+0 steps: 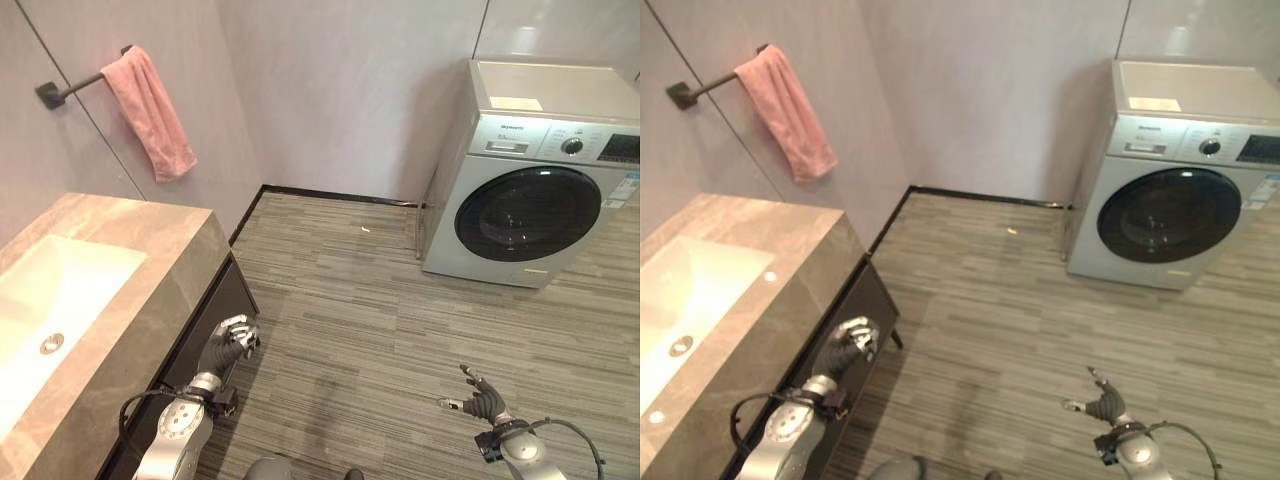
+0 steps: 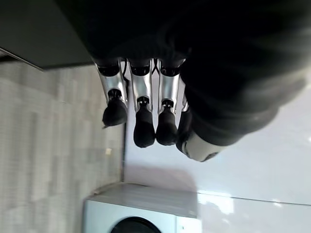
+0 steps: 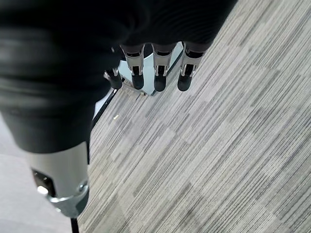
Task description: Put brush and paste in cup on sink, flatten towel.
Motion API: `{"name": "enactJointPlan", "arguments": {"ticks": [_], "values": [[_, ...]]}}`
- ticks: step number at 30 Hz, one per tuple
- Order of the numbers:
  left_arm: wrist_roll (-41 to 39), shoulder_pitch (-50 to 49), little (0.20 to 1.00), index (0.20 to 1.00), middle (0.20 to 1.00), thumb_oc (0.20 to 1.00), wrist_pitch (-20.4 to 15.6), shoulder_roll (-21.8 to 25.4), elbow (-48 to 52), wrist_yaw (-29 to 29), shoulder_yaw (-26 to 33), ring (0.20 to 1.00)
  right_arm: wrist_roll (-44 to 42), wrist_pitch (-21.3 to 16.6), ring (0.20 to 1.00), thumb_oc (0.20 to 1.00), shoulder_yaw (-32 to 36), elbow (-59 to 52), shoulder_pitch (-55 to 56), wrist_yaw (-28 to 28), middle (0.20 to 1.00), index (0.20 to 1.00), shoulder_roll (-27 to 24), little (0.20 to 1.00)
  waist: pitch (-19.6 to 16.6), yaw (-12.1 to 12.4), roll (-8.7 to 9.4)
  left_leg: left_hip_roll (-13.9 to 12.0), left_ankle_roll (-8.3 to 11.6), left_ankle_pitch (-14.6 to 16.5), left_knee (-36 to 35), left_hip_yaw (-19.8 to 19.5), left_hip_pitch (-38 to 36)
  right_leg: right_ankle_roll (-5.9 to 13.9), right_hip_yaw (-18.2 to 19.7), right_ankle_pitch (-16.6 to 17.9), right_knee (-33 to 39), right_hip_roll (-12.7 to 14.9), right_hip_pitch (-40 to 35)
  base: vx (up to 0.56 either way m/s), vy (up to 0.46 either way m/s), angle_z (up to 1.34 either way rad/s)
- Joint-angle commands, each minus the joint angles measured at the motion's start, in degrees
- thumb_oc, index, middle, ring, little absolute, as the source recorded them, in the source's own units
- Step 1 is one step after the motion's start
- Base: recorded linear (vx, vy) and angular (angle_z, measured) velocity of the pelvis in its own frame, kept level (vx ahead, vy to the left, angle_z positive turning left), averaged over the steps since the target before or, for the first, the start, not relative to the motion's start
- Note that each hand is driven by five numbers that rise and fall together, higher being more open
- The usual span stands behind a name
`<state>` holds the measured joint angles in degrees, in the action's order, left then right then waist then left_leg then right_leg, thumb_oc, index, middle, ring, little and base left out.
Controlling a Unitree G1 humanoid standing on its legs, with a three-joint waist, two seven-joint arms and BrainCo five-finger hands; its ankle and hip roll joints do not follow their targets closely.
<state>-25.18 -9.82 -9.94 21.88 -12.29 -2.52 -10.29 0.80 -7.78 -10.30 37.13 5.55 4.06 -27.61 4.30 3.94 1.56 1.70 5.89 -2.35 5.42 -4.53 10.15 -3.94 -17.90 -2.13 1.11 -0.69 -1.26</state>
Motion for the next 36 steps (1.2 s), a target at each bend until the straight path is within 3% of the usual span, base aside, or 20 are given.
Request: {"name": "enactJointPlan", "arguments": {"ticks": [1,3,4,8,18,23,25,26,27,28,29,30,31,32,36], "values": [[4.74,1.0,0.2,0.2,0.2,0.2,-1.0,0.71,-3.55,1.68,-0.56,0.2,-1.11,-1.55,1.0,1.0,-0.01,0.08,-2.16,0.78,1.0,1.0,-0.93,1.0,-0.54,0.34,0.26,1.92,-5.02,3.65,2.65,-0.19,-4.12,8.46,3.33,0.5,-1.21,4.28,-0.68,0.08,0.088,-0.11],[7.31,0.92,0.683,0.683,0.683,0.683,-0.6,0.48,-6.33,2.44,-0.79,0.683,-1.26,-1.51,1.0,1.0,-0.27,0.96,-2.28,0.9,1.0,1.0,-0.25,1.0,-0.93,0.14,0.27,1.71,-5.15,3.57,1.28,0.2,-5.24,8.62,3.09,0.37,-1.23,4.61,-1.07,0.08,0.069,-0.1],[8.52,0.55,1.0,1.0,1.0,1.0,-0.18,0.03,-8.92,2.74,-0.8,1.0,-1.53,-1.37,1.0,1.0,-0.46,0.74,-2.12,0.46,1.0,1.0,0.31,1.0,-1.39,0.04,0.26,1.7,-5.55,4.08,0.0,0.27,-6.42,8.79,3.16,0.28,-1.23,4.78,-1.21,0.09,0.1,0.0],[14.14,-0.93,1.0,1.0,1.0,1.0,1.32,-1.61,-20.59,3.67,-0.11,1.0,-0.63,-0.79,1.0,1.0,-3.26,1.42,-1.03,-1.8,1.0,1.0,2.24,1.0,-2.38,-0.06,0.53,1.84,-6.97,5.26,-2.91,1.68,-9.53,9.72,4.41,0.38,-1.31,5.54,-1.59,0.07,0.155,-0.13],[18.87,-1.11,1.0,1.0,1.0,1.0,1.48,-1.92,-26.95,5.92,0.58,1.0,-1.0,-0.54,1.0,1.0,-4.87,4.87,-2.31,-2.75,1.0,1.0,4.53,1.0,-2.6,0.07,1.32,2.88,-8.98,6.44,-4.52,3.59,-10.67,12.16,6.9,1.52,-4.14,7.71,0.86,0.0,0.13,-0.16],[19.05,-0.88,1.0,1.0,1.0,1.0,1.79,-1.25,-25.08,6.35,0.98,1.0,-2.28,-0.31,1.0,1.0,-5.35,5.93,-3.01,-3.57,1.0,1.0,5.54,1.0,-1.24,-0.05,1.58,3.37,-10.38,6.75,-4.61,3.05,-10.9,13.4,7.79,2.19,-12.82,8.88,5.14,-0.01,0.097,-0.06],[14.06,-0.87,1.0,1.0,1.0,1.0,2.45,-1.92,-23.98,5.93,1.96,1.0,-2.84,-0.04,1.0,1.0,-4.62,5.86,-2.56,-3.39,1.0,1.0,5.85,1.0,0.22,-1.18,1.27,3.67,-11.16,6.82,-4.22,1.98,-11.48,13.89,9.24,5.67,-21.68,8.74,8.81,0.05,0.167,0.07],[12.82,-1.18,1.0,1.0,1.0,1.0,2.58,-1.96,-22.36,5.83,2.38,1.0,-3.48,0.18,1.0,1.0,-4.01,5.37,-2.39,-3.31,1.0,1.0,6.1,1.0,1.08,-1.6,0.86,3.38,-11.49,7.43,-3.94,2.44,-12.29,13.85,7.49,6.46,-25.2,8.67,11.43,0.06,0.102,0.33],[12.82,-1.18,1.0,1.0,1.0,1.0,2.58,-1.96,-22.36,5.83,2.38,1.0,-3.48,0.18,1.0,1.0,-4.01,5.37,-2.39,-3.31,1.0,1.0,6.1,1.0,1.07,-1.6,0.86,3.39,-11.49,7.44,-3.93,2.44,-12.28,13.85,7.5,6.45,-25.22,8.68,11.45,0.14,0.089,0.28],[12.82,-1.56,1.0,1.0,1.0,1.0,3.09,-1.93,-21.49,5.14,2.39,1.0,-3.7,0.34,1.0,1.0,-3.91,4.85,-2.13,-3.86,1.0,1.0,5.84,1.0,1.24,-2.41,0.75,3.5,-11.38,7.65,-4.05,1.92,-13.25,13.36,8.06,5.87,-22.96,6.48,13.79,0.15,0.019,0.07],[13.06,-1.47,1.0,1.0,1.0,1.0,3.12,-1.86,-21.69,4.99,2.39,1.0,-3.65,0.37,1.0,1.0,-3.81,4.67,-2.01,-4.11,1.0,1.0,5.63,1.0,1.32,-2.49,0.77,3.58,-11.23,7.71,-3.9,1.66,-13.63,13.07,7.76,5.74,-20.97,6.13,14.57,0.15,0.017,-0.12],[13.06,-1.47,1.0,1.0,1.0,1.0,3.11,-1.88,-21.7,4.99,2.38,1.0,-3.65,0.38,1.0,1.0,-3.81,4.65,-1.99,-4.12,1.0,1.0,5.61,1.0,1.34,-2.52,0.7,3.51,-11.2,7.77,-3.91,1.62,-13.69,13.04,7.69,5.73,-20.89,6.06,14.46,0.14,-0.024,-0.07],[13.49,-1.18,1.0,1.0,1.0,1.0,3.21,-1.74,-22.41,4.93,2.46,1.0,-3.69,0.42,1.0,1.0,-3.68,4.58,-2.03,-4.19,1.0,1.0,5.34,1.0,1.18,-2.34,1.1,3.64,-10.99,8.48,-4.18,1.96,-14.29,12.79,5.88,5.77,-16.21,7.34,14.76,0.23,-0.068,0.03],[13.62,-0.68,1.0,1.0,1.0,1.0,3.13,-1.95,-23.96,5.06,2.43,1.0,-3.58,0.4,1.0,1.0,-3.7,4.83,-2.11,-3.9,1.0,1.0,5.07,1.0,1.47,-2.56,1.25,3.32,-10.49,9.79,-4.48,2.06,-15.5,12.88,4.08,7.62,-9.38,8.42,14.38,0.22,-0.067,0.04],[12.79,0.64,1.0,1.0,1.0,1.0,3.45,-2.67,-26.22,6.63,3.33,1.0,-2.74,0.83,1.0,1.0,-4.28,4.09,-2.14,-3.94,1.0,1.0,5.26,1.0,1.82,-3.35,1.86,2.82,-9.11,10.58,-3.59,1.37,-17.64,14.29,5.14,11.72,-3.55,8.31,15.55,0.32,-0.082,-0.05]]}}
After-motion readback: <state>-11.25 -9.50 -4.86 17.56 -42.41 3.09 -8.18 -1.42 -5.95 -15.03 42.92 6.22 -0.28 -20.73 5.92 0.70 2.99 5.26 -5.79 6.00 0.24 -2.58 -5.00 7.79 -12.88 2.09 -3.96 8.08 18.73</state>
